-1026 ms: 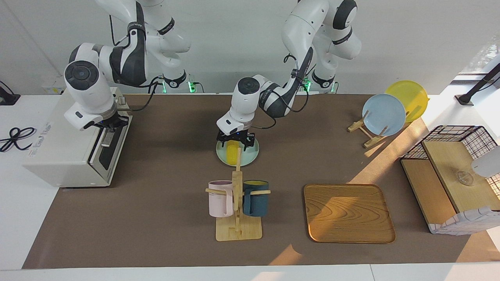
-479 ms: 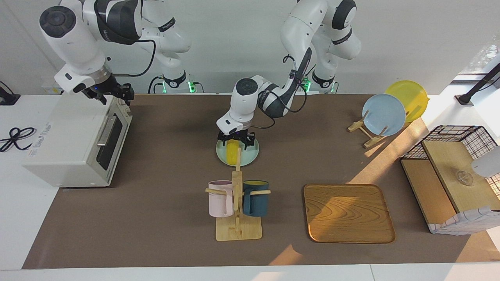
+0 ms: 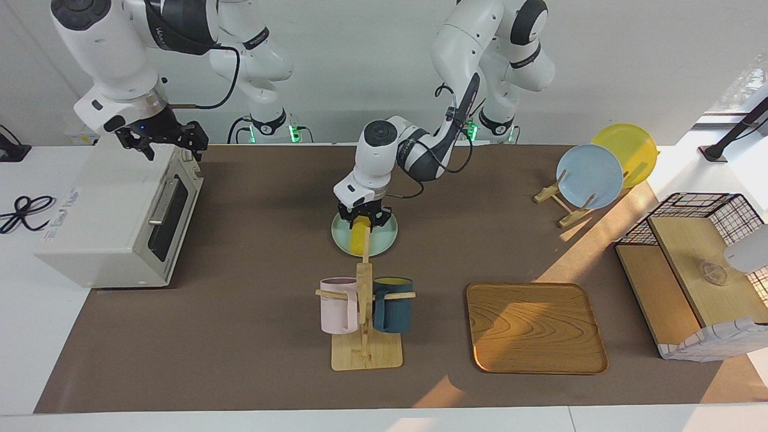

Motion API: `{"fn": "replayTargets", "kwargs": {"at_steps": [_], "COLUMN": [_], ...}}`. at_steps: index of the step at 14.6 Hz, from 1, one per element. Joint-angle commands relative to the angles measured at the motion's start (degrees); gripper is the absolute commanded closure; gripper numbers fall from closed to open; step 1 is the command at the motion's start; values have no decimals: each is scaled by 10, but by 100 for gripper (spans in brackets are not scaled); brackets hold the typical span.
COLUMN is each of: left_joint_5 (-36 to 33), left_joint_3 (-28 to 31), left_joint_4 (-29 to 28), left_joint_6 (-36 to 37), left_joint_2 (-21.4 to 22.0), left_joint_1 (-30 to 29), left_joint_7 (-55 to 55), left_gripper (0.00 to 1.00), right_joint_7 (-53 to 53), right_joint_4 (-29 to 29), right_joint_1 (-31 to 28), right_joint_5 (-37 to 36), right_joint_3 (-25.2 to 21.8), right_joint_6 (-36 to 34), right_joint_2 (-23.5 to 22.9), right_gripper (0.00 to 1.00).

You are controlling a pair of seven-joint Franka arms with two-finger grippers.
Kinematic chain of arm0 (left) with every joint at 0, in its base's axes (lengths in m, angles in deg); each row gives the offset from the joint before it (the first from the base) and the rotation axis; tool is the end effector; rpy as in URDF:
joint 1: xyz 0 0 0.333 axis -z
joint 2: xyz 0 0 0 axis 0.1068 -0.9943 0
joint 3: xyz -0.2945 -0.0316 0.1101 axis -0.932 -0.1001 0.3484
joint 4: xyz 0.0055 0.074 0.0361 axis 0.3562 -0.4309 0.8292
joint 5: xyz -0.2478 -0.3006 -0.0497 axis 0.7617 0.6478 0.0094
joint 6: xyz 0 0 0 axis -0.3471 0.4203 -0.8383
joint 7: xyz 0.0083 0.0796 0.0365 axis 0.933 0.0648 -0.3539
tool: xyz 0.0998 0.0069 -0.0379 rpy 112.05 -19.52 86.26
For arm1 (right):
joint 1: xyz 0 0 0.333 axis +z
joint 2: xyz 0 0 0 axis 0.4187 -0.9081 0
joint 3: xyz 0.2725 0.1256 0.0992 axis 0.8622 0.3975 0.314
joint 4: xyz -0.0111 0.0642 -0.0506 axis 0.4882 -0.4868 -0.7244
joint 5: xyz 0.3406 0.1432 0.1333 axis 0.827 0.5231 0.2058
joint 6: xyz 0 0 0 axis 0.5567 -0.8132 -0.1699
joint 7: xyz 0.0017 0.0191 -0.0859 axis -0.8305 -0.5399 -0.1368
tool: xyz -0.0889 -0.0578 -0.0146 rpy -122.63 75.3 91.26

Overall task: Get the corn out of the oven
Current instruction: 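Lift the yellow corn and carry it toward the wooden tray with the left gripper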

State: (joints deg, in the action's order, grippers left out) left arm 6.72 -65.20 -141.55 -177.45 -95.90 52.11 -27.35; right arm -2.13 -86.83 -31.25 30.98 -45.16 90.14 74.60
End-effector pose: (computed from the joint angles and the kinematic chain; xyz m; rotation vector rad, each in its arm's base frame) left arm 0.4397 -0.5025 0.3126 2.9637 -0.3106 0.0556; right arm 0.5274 -0.0301 0.5937 3.0191 0.0723 -0.2109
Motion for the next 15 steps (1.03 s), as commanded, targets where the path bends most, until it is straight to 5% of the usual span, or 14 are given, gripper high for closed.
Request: {"fn": "replayTargets", "kwargs": {"at_steps": [1, 5, 7, 9, 12, 15], "left_joint_5": [-13, -12, -13, -14, -13, -11], "left_joint_3": [4, 4, 4, 4, 4, 3], "left_joint_4": [22, 41, 70, 74, 99, 207], "left_joint_6": [64, 152, 164, 154, 136, 140], "left_joint_2": [29, 76, 67, 61, 27, -67], "left_joint_1": [-32, -133, -183, -235, -303, -350], "left_joint_7": [6, 73, 81, 110, 168, 204], "left_gripper": [100, 100, 100, 100, 100, 100], "right_joint_7": [-11, 4, 7, 20, 26, 27], "right_joint_4": [46, 74, 145, 138, 138, 131], "right_joint_1": [-3, -2, 12, 12, 14, 13], "right_joint_5": [15, 24, 31, 34, 35, 35], "right_joint_3": [2, 8, 8, 8, 7, 7], "right_joint_6": [-5, -24, -58, -60, -63, -66], "right_joint_2": [-32, -49, -88, -89, -83, -81], "right_gripper": [0, 0, 0, 0, 0, 0]}}
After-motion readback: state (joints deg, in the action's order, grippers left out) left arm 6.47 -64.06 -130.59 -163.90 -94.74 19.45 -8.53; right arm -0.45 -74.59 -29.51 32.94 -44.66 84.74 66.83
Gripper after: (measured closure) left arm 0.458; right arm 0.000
